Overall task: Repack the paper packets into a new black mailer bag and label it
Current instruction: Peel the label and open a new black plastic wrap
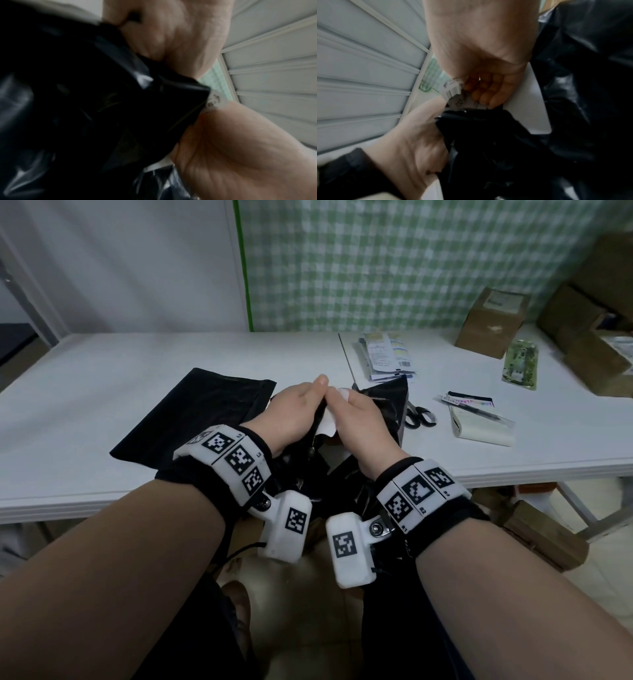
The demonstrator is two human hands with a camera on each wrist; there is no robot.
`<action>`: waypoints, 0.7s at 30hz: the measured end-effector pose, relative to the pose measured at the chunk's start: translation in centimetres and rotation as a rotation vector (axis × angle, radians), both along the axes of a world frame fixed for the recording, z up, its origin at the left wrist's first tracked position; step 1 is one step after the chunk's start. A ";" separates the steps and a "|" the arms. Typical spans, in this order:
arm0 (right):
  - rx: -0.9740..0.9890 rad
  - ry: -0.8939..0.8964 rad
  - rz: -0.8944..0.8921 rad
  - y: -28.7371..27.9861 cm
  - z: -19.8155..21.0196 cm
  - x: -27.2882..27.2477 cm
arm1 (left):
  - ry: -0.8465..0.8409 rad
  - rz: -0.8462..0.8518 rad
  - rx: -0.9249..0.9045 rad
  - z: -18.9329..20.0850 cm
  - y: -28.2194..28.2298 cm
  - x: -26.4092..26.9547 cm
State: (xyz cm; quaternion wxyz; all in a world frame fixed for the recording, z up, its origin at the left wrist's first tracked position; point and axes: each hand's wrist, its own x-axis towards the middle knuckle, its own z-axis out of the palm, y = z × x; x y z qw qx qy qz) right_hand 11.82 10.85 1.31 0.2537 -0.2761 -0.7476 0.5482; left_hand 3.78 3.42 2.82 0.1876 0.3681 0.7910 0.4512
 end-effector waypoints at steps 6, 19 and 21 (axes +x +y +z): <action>-0.169 0.066 0.082 -0.2 0.5 0.1 | -0.005 0.021 0.081 -0.4 -0.1 0.0; -0.250 0.081 -0.043 -0.5 0.0 -0.3 | 0.334 0.203 -0.101 -1.0 0.8 -1.0; -0.228 0.103 -0.050 -0.4 -0.2 -0.3 | 0.322 0.226 -0.120 -1.1 0.7 -1.2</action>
